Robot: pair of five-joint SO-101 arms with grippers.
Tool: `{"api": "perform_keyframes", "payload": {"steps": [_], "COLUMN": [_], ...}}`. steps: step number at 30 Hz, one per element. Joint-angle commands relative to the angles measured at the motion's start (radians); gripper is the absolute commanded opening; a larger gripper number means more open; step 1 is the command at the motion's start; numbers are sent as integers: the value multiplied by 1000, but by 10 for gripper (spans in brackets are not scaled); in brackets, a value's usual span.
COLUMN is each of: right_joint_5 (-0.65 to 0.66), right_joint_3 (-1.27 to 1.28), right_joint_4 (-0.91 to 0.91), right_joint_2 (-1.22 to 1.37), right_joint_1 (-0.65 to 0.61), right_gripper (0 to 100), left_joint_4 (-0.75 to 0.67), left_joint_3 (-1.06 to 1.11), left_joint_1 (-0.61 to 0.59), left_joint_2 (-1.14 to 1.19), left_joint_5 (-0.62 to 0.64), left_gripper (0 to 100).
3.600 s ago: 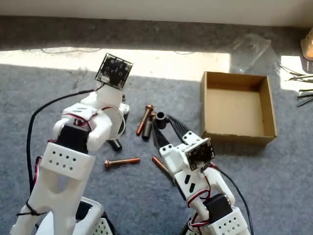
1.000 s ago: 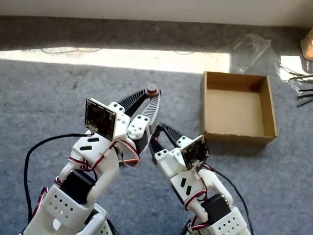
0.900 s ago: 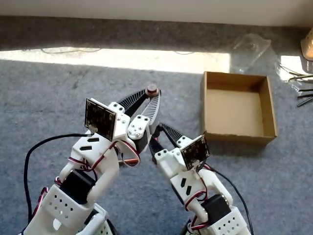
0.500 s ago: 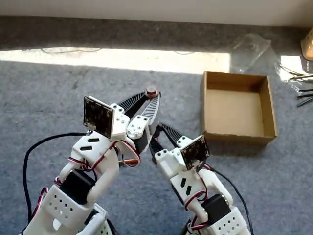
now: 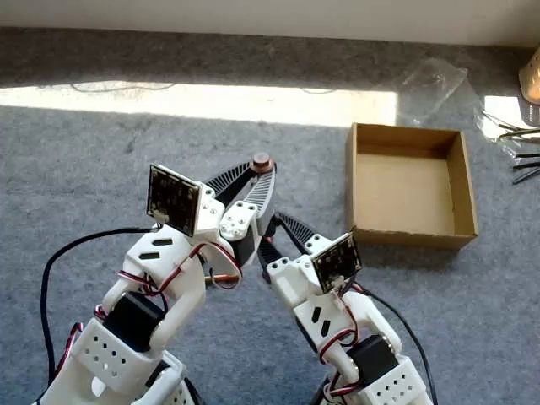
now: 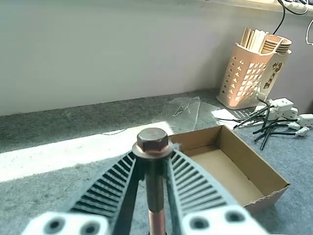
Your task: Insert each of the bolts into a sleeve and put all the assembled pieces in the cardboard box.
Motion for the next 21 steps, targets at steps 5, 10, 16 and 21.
{"api": "perform_keyframes", "payload": {"steps": [5,10,16,21], "right_joint_5": [14,14,14,14], "right_joint_3": [122,122,122,122], "right_joint_4": [-1,-1,-1,-1], "right_joint_2": [-13,-13,-13,-13], "right_joint_1": [-7,-7,-7,-7], "right_gripper": [5,5,5,5], "left_joint_4": [-2,-5,-5,-5], "left_joint_3": [61,145,259,282], "left_joint_1": [13,12,7,7], "left_joint_2": [-31,-170,-346,-340], "left_joint_5": [26,26,21,21], "left_gripper": [5,5,5,5]}}
